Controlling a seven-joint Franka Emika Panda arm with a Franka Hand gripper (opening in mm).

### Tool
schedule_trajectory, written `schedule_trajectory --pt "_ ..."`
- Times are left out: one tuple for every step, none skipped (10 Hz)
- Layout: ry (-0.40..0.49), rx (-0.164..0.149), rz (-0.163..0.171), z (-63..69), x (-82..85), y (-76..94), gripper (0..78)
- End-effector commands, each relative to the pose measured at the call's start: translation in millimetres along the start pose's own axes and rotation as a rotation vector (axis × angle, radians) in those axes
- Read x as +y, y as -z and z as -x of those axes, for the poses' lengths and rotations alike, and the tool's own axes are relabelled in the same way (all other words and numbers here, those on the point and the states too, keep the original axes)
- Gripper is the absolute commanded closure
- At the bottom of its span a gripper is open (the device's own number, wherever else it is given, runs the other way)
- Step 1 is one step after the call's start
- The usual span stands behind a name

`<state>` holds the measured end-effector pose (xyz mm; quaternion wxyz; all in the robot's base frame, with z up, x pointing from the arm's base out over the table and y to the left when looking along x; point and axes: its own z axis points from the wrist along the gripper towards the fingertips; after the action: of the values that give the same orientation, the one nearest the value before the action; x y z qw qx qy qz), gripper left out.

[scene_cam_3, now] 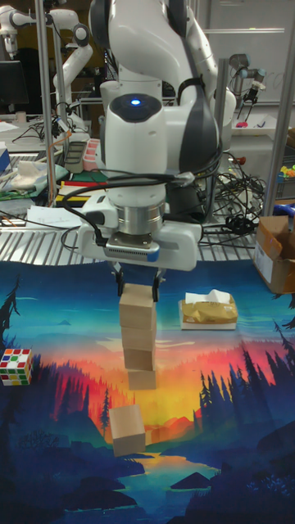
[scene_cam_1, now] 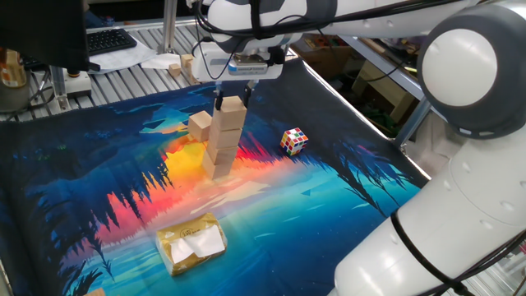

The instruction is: Stack the blocks in a vertical line of five

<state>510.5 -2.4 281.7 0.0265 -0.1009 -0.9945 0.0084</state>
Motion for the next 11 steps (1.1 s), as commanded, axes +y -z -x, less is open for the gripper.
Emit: schedule_trajectory --pt "-0.009 -0.003 -0.010 0.6 -0.1 1.4 76.4" --pt "-0.011 -0.002 -0.010 0.6 -0.1 1.4 76.4" --pt "-0.015 0.000 -0.009 0.6 -0.1 1.4 0.1" --pt "-0.015 0.000 -0.009 0.6 -0.1 1.4 0.1" --pt "-0.015 0.000 -0.009 0.6 -0.1 1.4 0.1" --pt "-0.015 0.000 -0.009 0.6 -0.1 1.4 0.1" --pt "-0.015 0.000 -0.009 0.6 -0.1 1.4 0.1" --pt "-0.015 0.000 -0.009 0.6 -0.1 1.4 0.1" --pt "-0.015 0.000 -0.009 0.6 -0.1 1.4 0.1" --pt "-0.015 0.000 -0.009 0.6 -0.1 1.4 0.1" --pt "-0.015 0.000 -0.009 0.6 -0.1 1.4 0.1"
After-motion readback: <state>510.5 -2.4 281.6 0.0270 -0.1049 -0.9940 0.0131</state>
